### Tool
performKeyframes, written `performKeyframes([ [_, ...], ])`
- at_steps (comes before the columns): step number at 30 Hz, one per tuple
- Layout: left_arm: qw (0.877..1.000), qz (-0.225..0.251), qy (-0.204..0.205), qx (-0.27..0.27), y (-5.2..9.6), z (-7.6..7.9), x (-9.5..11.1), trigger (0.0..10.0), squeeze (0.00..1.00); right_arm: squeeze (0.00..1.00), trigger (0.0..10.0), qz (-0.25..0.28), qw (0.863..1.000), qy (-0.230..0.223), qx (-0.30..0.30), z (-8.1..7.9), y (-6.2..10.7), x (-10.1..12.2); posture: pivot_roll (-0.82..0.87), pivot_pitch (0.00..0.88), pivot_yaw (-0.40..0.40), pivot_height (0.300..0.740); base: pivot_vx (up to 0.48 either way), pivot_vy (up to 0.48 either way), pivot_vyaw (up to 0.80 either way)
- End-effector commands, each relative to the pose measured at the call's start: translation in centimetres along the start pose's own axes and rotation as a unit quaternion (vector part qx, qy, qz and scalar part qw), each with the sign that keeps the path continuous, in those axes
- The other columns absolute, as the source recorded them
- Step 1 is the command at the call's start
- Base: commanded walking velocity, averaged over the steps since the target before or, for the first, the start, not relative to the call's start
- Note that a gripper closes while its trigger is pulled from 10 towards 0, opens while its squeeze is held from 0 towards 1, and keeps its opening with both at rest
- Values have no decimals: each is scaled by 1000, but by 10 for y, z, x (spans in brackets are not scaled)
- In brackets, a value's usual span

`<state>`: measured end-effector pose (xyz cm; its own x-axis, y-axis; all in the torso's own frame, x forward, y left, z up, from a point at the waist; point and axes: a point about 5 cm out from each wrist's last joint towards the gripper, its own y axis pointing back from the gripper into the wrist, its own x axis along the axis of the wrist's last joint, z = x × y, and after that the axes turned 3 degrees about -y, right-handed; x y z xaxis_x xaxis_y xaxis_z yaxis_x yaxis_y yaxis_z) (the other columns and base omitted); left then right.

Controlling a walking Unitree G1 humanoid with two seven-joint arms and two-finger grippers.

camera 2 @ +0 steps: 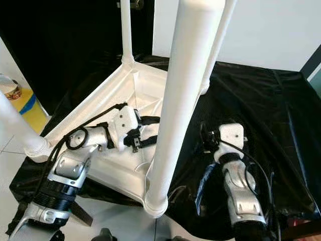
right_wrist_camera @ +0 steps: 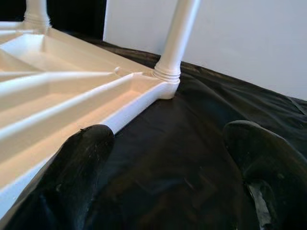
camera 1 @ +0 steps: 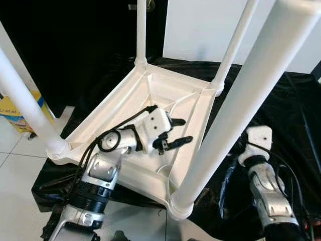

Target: Building children table

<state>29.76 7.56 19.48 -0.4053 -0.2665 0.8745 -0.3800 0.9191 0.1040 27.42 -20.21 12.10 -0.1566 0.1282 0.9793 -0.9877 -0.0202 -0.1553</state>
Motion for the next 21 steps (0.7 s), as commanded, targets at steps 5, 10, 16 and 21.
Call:
performKeyframes([
  [5, 991, -21, -11, 131, 22, -19, -6, 10000, 0, 0, 10000, -16, 997, 13, 81, 7, 25, 3, 50, 48, -76, 740, 0, 0, 0],
  [10, 992, -33, -15, 124, 35, -20, -11, 10000, 0, 0, 10000, -17, 989, 28, 142, 21, 32, 15, 13, 45, -62, 740, 0, 0, 0],
  [16, 992, -44, -23, 116, 43, -20, -14, 10000, 0, 0, 10000, -25, 981, 41, 190, 34, 36, 26, -4, 44, -60, 740, 0, 0, 0],
  [21, 994, -51, -18, 99, 55, -18, -13, 10000, 0, 0, 10000, -63, 953, 35, 295, 30, 51, 33, -27, 55, -51, 740, 0, 0, 0],
])
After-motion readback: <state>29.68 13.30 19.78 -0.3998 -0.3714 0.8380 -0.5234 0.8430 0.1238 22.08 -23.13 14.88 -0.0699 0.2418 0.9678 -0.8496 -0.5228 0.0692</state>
